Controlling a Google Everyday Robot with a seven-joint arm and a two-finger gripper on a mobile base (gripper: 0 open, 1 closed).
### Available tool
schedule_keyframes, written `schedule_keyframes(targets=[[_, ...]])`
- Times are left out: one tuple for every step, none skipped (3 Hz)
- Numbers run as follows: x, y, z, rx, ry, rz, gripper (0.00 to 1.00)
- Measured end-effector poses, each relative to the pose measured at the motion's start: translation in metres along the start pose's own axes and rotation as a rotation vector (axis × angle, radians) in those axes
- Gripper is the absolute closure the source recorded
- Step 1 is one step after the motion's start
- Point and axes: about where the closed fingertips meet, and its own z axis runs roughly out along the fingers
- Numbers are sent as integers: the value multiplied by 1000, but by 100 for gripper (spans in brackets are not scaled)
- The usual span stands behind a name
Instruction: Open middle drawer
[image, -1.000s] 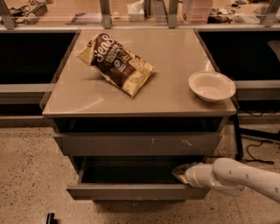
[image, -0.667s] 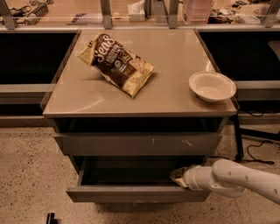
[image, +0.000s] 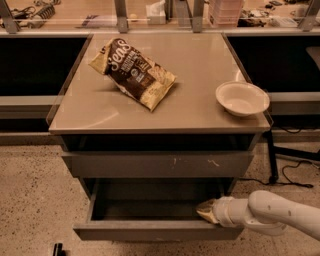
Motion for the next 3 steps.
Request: schedule_keyframes(targets=[[-2,-1,0,0,0,0,100],[10,24,-16,-12,-28,11,100],[14,37,-41,36,-78,38,100]])
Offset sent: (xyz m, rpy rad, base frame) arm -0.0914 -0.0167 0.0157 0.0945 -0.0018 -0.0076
